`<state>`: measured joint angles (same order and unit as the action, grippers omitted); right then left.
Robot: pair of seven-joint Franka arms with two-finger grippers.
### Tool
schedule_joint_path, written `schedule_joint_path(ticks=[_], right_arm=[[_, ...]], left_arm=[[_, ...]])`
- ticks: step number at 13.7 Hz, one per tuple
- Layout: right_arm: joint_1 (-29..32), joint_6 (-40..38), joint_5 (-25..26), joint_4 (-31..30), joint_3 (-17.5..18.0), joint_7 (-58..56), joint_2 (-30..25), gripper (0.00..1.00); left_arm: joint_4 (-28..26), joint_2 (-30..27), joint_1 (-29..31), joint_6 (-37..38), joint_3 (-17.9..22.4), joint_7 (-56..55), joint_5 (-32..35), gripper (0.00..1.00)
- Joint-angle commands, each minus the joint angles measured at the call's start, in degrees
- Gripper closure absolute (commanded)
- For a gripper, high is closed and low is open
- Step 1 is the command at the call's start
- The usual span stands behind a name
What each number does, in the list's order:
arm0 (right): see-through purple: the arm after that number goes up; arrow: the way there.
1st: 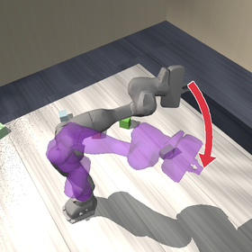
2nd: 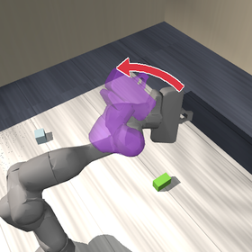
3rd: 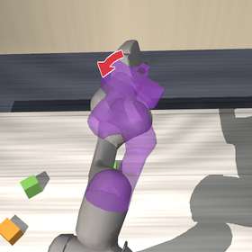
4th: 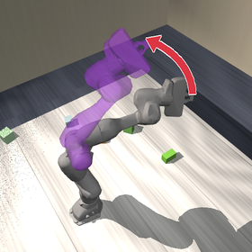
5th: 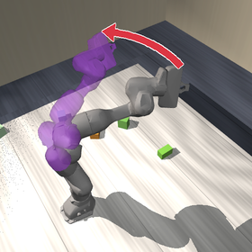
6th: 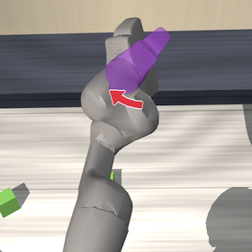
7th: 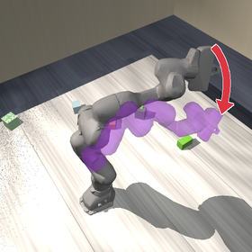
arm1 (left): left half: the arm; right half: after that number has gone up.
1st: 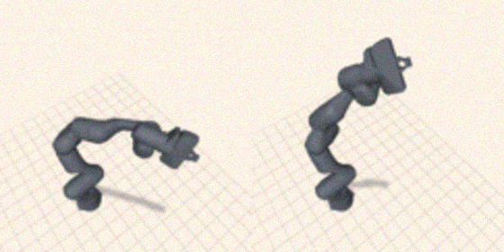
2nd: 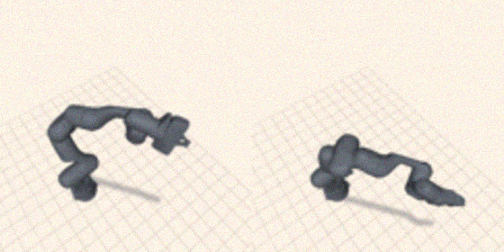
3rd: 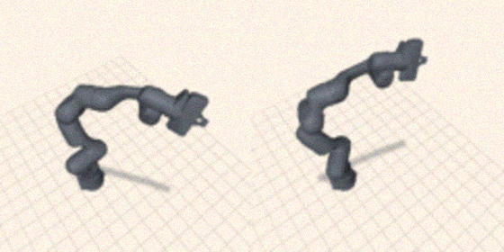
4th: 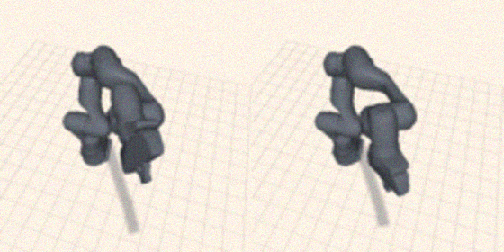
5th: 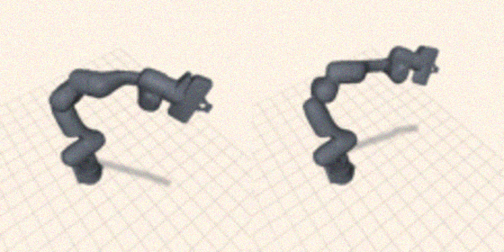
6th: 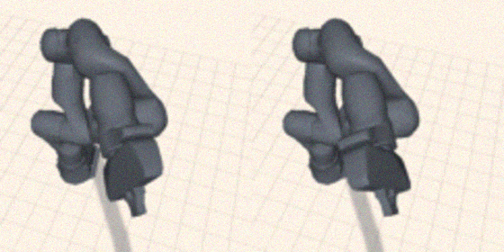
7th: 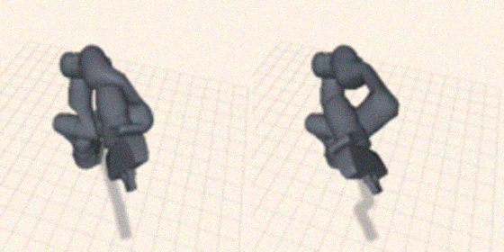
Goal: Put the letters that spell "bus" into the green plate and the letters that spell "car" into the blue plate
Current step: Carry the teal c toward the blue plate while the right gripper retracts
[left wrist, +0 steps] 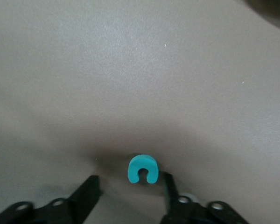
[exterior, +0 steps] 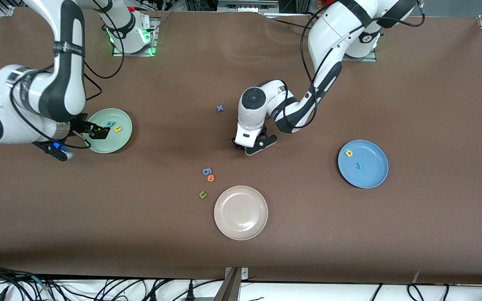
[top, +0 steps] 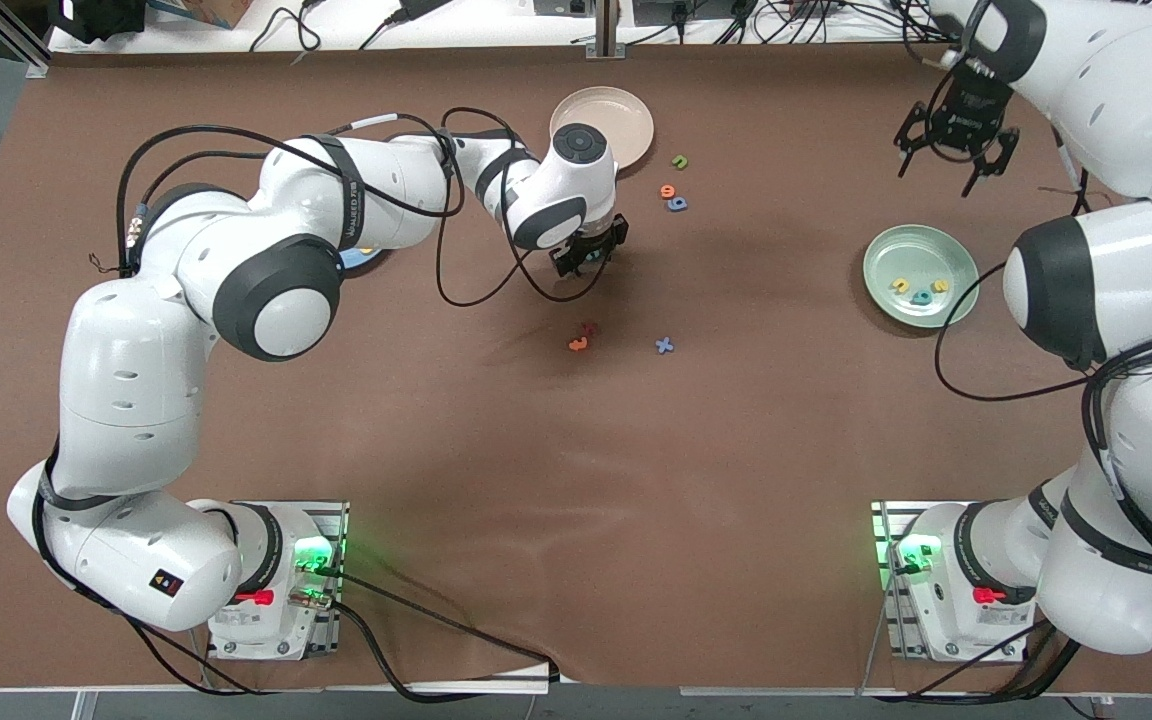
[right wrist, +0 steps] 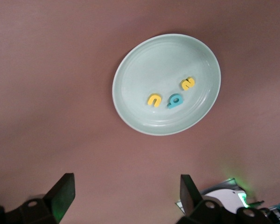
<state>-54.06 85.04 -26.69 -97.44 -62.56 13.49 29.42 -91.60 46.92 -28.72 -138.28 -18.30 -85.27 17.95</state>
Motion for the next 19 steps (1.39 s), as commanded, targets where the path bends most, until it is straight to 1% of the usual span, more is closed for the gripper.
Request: schedule_joint_path(ticks=[1, 3, 4, 5, 8, 9, 12, 13, 14, 15, 16, 17, 18, 19], right_arm=[[0.3, -7.3, 0.9, 8.8, -1.7, -2.2, 0.3, 0.01], [0.3, -11.4, 0.7, 14.6, -1.9, -2.2, 0.2, 0.01], [0.3, -12.3, 0.8, 16.9, -1.9, -2.2, 0.2, 0.00], [0.3, -13.0, 0.6, 18.2, -2.8, -2.3, 0.2, 0.00], [0.3, -13.9, 0.3, 19.7, -5.2, -6.7, 0.1, 0.00], [0.3, -13.9, 0.3, 20.4, -5.4, -6.8, -0.3, 0.00], [1.3, -13.8, -0.3, 21.7, -5.2, -6.8, -1.5, 0.00], [2.7, -13.9, -1.5, 21.9, -4.8, -6.5, -1.5, 0.00], [4.5, -14.0, -2.1, 23.9, -3.6, -6.5, -1.4, 0.00], [8.1, -15.3, -2.2, 25.9, -0.7, -6.5, -1.4, 0.00], [13.8, -17.4, -2.2, 28.7, 5.1, -6.4, -1.4, 0.00], [20.0, -19.2, -1.6, 32.1, 11.9, -6.2, -1.5, 0.00], [25.1, -21.1, -1.1, 34.1, 17.4, -6.1, -1.5, 0.00], [29.2, -21.7, -0.3, 34.9, 21.7, -6.2, -1.6, 0.00]], left_arm=[[3.9, 1.5, -0.6, 3.8, 0.5, -0.8, 2.1, 0.53], [4.3, 1.6, -0.5, 4.2, 0.6, -0.8, 2.1, 0.54], [4.3, 1.6, -0.5, 4.2, 0.6, -0.8, 2.1, 0.56], [4.2, 1.6, -0.5, 4.2, 0.6, -0.8, 2.1, 0.59], [4.3, 1.7, -0.5, 4.2, 0.5, -0.8, 2.0, 0.66], [4.2, 1.7, -0.4, 4.2, 0.5, -0.8, 1.9, 0.69], [4.3, 1.7, -0.4, 4.2, 0.6, -0.9, 1.9, 0.80], [4.3, 1.7, -0.3, 4.2, 0.6, -0.8, 2.0, 0.81], [4.3, 1.6, -0.1, 4.3, 0.6, -0.8, 2.0, 0.83], [4.3, 1.3, 0.2, 4.7, 0.6, -0.8, 2.1, 0.85], [4.7, 1.2, 1.0, 6.4, 0.6, -0.5, 2.3, 0.86], [6.1, 1.0, 2.3, 9.8, 0.5, 1.7, 1.6, 0.86], [7.5, 0.7, 3.3, 13.8, 0.4, 4.4, 0.5, 0.86], [8.9, 0.1, 5.1, 17.4, 0.1, 6.9, -0.8, 0.86]])
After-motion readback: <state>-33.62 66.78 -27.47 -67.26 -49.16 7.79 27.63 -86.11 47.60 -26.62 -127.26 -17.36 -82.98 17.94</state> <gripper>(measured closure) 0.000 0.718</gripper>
